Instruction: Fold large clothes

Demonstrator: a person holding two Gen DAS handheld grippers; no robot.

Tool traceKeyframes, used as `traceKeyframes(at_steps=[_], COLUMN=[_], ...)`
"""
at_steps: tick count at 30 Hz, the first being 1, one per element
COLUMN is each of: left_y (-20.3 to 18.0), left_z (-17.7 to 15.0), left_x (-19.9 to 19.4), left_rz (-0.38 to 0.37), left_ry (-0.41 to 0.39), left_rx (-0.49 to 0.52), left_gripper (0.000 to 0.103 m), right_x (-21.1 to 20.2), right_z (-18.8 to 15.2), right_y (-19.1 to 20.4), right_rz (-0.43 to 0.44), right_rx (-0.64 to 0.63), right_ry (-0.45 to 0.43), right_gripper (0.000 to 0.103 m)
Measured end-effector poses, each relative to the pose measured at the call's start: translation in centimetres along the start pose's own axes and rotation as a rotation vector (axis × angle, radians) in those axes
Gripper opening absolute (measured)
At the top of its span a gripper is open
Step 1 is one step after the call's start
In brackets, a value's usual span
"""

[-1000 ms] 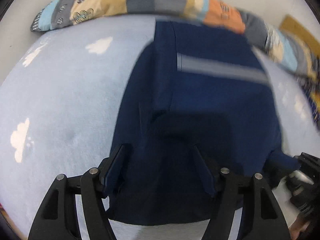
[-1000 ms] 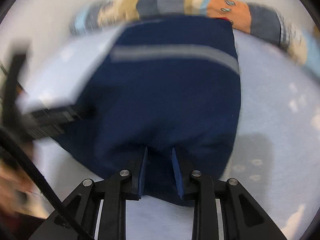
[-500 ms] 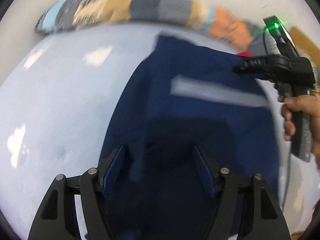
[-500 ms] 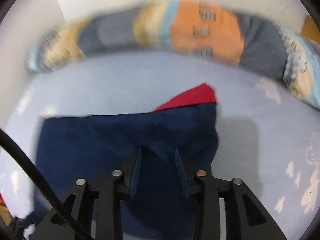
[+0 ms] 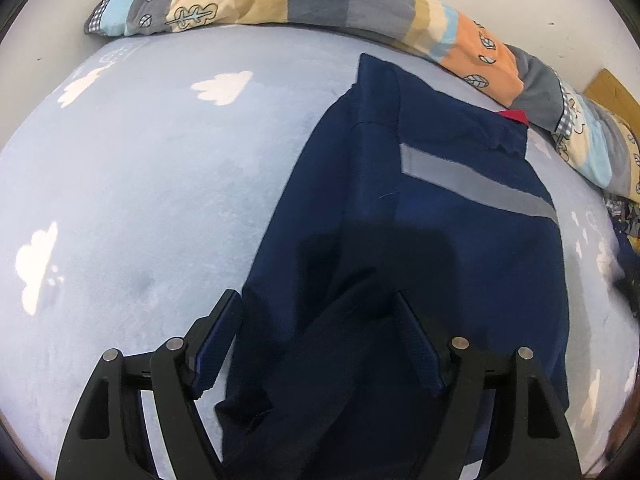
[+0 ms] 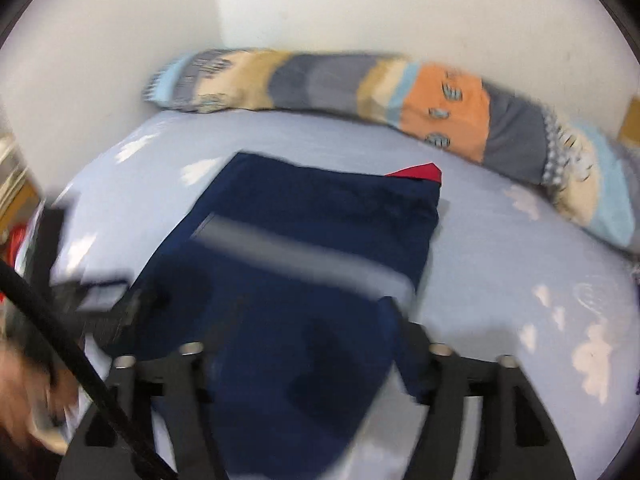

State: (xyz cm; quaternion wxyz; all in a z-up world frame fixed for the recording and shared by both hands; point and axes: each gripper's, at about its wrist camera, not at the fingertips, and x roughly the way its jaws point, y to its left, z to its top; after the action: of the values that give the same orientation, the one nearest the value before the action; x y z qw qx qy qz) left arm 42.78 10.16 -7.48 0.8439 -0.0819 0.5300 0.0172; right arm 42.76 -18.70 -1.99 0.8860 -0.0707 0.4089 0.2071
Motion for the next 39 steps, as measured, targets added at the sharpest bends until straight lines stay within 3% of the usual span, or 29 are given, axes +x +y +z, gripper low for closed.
traceKeyframes(at_steps=[3, 4, 5, 6, 7, 9, 10, 12, 13, 15, 19, 21, 23, 26, 28, 29, 32, 35, 38, 39], left_y=[0.6, 0.8, 1.0, 1.2, 1.4, 1.7, 1.8, 1.9, 1.9, 1.8, 1.7, 1.4, 0.8, -0.7, -1.1, -0.9, 0.2, 1.2, 1.2, 0.7], left_z=[-0.6, -0.7, -0.9, -1.0, -1.1, -1.5, -1.6, -1.8, -1.9, -1.9, -1.4, -1.2, -1.2, -1.1, -1.4, -1.6, -1.2, -0.1, 1.6, 2.2], left_x=[0.2, 0.1, 0.0, 0.0, 0.0, 0.1, 0.1, -0.4, -1.0, -2.2, -3.5, -3.4, -3.2, -2.4, -0.7, 0.3, 0.4, -1.7, -3.5, -3.7], left_rz=[-0.006, -0.011, -0.016, -0.014, -0.009, -0.008, -0.003, 0.005, 0.013, 0.018, -0.015, -0.026, -0.023, 0.014, 0.076, 0.082, 0.027, -0.061, -0.119, -0.124], left_ry=[0.008, 0.008, 0.008, 0.006, 0.001, 0.001, 0.001, -0.011, -0.020, -0.054, -0.117, -0.115, -0.113, -0.120, -0.075, -0.033, -0.015, -0.085, -0.162, -0.172], left_rx=[-0.001, -0.005, -0.006, -0.008, -0.009, 0.000, 0.005, 0.013, 0.021, 0.042, 0.024, 0.015, 0.030, 0.117, 0.153, 0.155, 0.094, 0.025, -0.022, -0.015], left_gripper=[0.077, 0.077, 0.077, 0.077, 0.078, 0.078, 0.078, 0.078, 0.078, 0.078, 0.078, 0.078, 0.078, 0.078, 0.078, 0.079, 0.077, 0.074, 0.074, 0.074], right_x=[-2.5, -2.7, -2.7, -2.2, -0.8, 1.7, 1.8, 1.5, 0.6, -2.1, -3.2, -1.9, -0.3, 2.3, 5.9, 6.3, 5.7, 3.4, 1.2, 0.8], right_z=[-5.0, -6.4, -7.4, -8.1, -8.8, -10.2, -10.5, -10.3, -10.0, -9.3, -7.6, -6.2, -4.9, -3.7, -4.2, -4.8, -4.6, -3.4, -2.5, -2.6], right_y=[3.0, 3.9, 4.3, 4.6, 4.9, 3.7, 3.2, 2.4, 2.2, 2.2, 1.5, 0.9, 0.2, 0.1, 0.1, 0.0, 0.0, -0.4, -1.1, -1.4], right_rz=[-0.077, -0.075, -0.068, -0.065, -0.076, -0.071, -0.064, -0.049, -0.040, -0.004, 0.011, -0.017, 0.016, 0.011, 0.032, 0.035, 0.037, 0.121, 0.026, 0.032], right_rx=[-0.105, -0.122, -0.122, -0.116, -0.122, -0.053, -0.019, 0.025, 0.052, 0.080, 0.117, 0.132, 0.151, 0.163, 0.163, 0.170, 0.172, 0.206, 0.228, 0.246], right_ry=[-0.053, -0.052, -0.050, -0.022, 0.039, 0.133, 0.146, 0.184, 0.176, 0.080, -0.028, -0.001, 0.008, 0.053, 0.199, 0.188, 0.187, 0.103, 0.059, 0.069], right_gripper=[0.079, 0.073, 0.060, 0.055, 0.040, 0.043, 0.053, 0.053, 0.053, 0.053, 0.056, 0.056, 0.056, 0.056, 0.058, 0.059, 0.059, 0.059, 0.061, 0.062])
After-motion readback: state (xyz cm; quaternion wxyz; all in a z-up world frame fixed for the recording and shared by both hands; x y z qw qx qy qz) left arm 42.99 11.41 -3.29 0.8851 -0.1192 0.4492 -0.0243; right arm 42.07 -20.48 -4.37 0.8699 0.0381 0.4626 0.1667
